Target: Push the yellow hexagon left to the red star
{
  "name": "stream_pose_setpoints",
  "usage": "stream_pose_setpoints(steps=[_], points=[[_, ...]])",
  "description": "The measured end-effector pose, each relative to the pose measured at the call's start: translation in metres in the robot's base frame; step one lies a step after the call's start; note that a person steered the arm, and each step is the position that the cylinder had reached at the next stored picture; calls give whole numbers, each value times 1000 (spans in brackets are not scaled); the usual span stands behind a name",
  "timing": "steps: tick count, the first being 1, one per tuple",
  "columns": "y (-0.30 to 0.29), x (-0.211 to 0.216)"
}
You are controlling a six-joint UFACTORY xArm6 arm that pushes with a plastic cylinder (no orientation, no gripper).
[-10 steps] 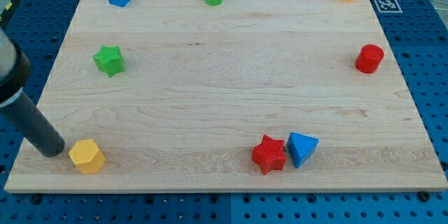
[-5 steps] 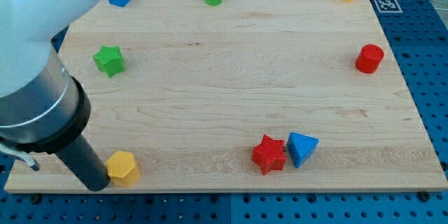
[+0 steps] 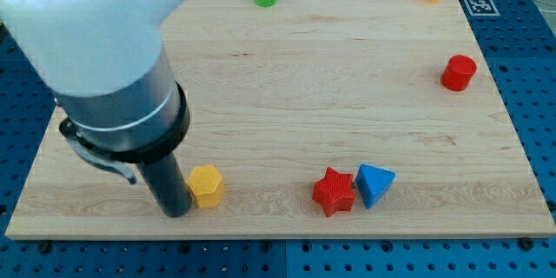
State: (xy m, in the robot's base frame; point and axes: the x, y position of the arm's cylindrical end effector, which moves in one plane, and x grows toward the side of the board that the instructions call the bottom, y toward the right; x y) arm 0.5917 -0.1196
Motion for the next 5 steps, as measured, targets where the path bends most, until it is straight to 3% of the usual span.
stream_pose_setpoints(steps=[3,5], points=[[40,-2],[12,-28]])
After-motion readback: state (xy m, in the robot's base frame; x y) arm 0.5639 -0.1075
